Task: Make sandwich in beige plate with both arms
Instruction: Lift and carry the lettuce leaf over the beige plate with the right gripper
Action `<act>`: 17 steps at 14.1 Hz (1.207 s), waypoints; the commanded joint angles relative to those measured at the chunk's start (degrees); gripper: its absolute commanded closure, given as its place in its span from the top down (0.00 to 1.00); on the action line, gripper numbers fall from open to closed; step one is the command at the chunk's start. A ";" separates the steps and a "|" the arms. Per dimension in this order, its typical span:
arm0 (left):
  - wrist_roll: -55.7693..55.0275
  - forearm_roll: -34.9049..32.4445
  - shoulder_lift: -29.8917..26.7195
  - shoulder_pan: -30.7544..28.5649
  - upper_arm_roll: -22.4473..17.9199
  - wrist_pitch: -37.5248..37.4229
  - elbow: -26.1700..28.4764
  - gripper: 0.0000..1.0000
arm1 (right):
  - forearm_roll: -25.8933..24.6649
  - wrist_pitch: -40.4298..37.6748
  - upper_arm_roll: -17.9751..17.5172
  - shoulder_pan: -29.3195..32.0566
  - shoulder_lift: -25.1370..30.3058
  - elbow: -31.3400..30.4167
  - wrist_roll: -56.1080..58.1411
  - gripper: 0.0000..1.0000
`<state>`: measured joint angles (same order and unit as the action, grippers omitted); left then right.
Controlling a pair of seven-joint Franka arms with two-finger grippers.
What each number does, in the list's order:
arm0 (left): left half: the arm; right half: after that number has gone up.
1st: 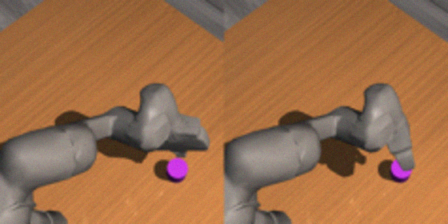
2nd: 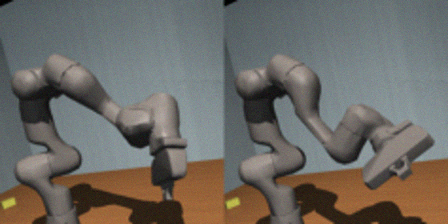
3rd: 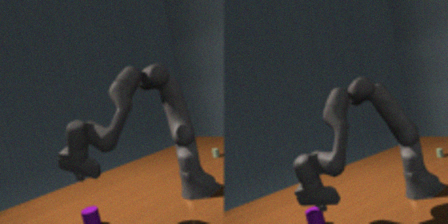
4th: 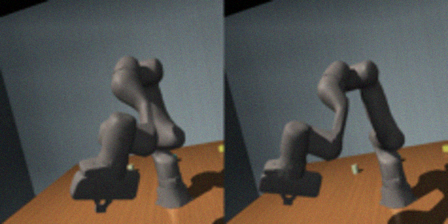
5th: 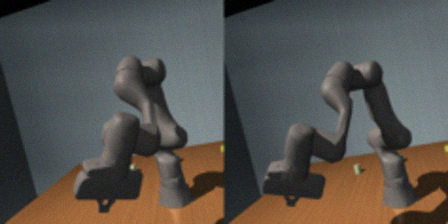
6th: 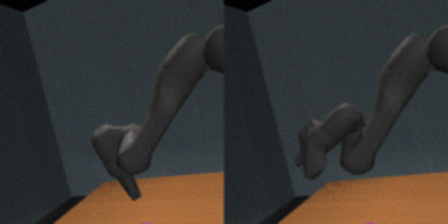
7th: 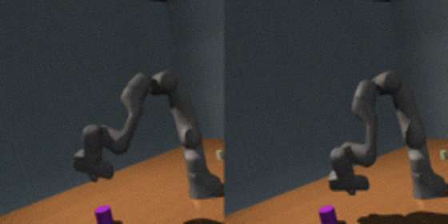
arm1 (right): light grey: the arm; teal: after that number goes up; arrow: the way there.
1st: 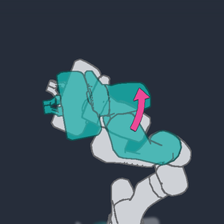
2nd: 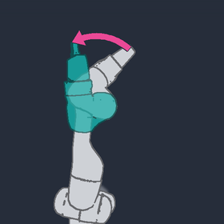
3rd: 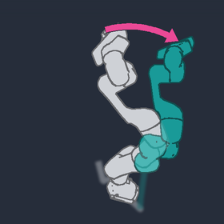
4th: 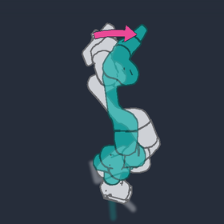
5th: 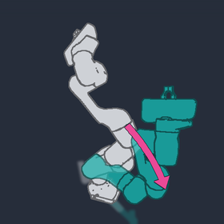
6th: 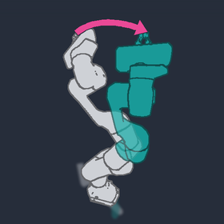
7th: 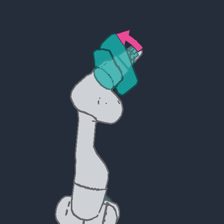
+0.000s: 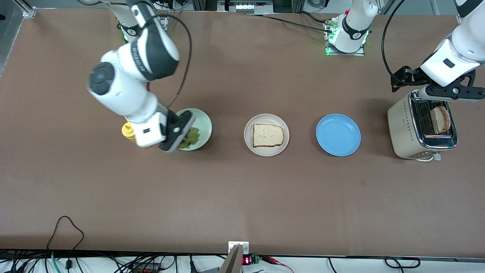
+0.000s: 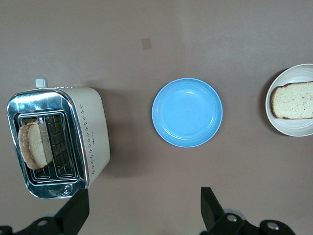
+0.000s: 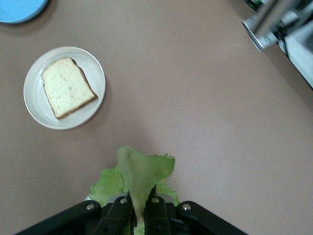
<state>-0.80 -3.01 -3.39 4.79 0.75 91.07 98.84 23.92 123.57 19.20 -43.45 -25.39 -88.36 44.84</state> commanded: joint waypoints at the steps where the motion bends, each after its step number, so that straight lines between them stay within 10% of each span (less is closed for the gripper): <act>1: -0.43 0.38 0.57 -0.04 -0.05 -1.42 -1.64 1.00 | 1.13 3.94 0.75 -4.86 -3.68 1.88 -2.73 0.00; 17: -0.43 0.38 0.57 0.31 -0.05 -1.42 -1.64 1.00 | 1.04 29.00 -7.85 -12.09 -23.47 9.52 -15.84 0.00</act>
<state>-0.80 -3.01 -3.38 4.89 0.78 91.02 98.82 24.18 150.35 12.78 -55.89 -46.65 -80.92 29.90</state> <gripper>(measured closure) 0.000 0.930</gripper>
